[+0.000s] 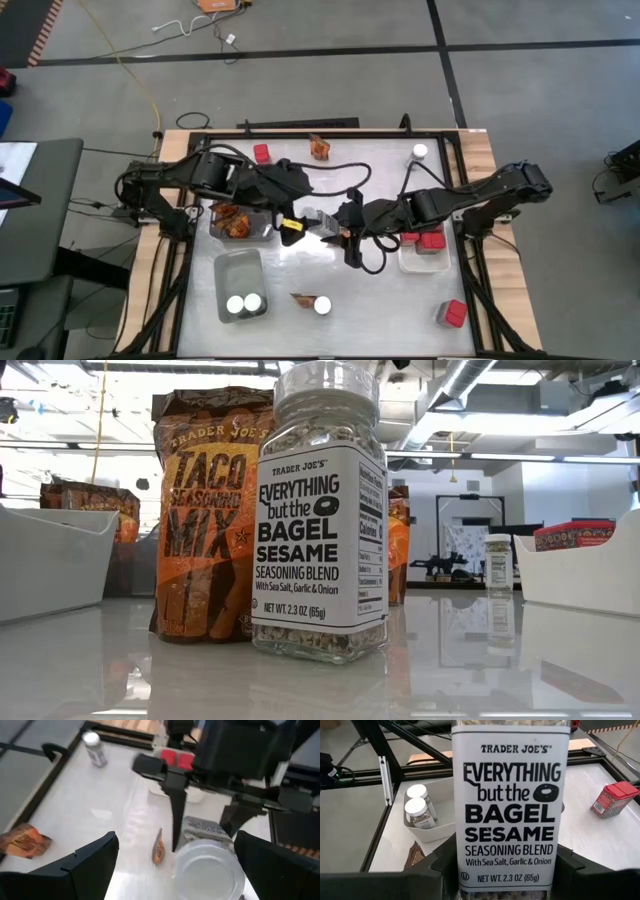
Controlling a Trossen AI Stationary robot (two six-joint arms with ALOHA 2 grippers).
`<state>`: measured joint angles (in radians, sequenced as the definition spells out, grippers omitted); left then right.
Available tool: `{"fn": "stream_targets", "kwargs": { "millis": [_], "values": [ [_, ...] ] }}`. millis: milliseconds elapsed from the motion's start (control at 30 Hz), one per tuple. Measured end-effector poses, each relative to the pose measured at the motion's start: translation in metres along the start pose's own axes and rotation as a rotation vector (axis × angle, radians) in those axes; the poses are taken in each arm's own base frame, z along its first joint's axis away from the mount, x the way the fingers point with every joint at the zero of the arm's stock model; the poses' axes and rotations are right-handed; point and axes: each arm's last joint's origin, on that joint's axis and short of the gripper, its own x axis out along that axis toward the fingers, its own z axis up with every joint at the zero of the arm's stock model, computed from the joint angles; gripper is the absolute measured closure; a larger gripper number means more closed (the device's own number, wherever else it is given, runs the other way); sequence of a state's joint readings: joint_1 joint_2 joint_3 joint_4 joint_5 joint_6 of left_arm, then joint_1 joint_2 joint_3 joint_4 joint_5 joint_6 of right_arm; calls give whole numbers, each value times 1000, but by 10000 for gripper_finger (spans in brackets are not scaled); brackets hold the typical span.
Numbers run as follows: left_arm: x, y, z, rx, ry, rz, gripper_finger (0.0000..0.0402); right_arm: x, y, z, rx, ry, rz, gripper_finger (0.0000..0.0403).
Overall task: Sort spices by type
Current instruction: Adjust the white spice bottle inside the gray bin
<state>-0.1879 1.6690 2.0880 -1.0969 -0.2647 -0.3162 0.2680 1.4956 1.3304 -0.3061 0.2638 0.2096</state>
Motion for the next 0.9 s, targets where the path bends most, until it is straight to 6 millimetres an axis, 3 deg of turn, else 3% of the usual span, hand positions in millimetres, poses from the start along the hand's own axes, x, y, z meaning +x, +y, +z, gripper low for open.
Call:
{"fn": "stream_targets", "kwargs": {
  "millis": [400,700,900],
  "values": [
    [16,-9,-5,164,60,-35,22,-2,1,2,-5,-9,29,186],
    [45,-17,-10,248,121,-63,24,-1,1,2,-9,-2,36,185],
    [45,-16,-7,238,95,-67,78,-1,1,1,-10,3,34,185]
  ]
}}
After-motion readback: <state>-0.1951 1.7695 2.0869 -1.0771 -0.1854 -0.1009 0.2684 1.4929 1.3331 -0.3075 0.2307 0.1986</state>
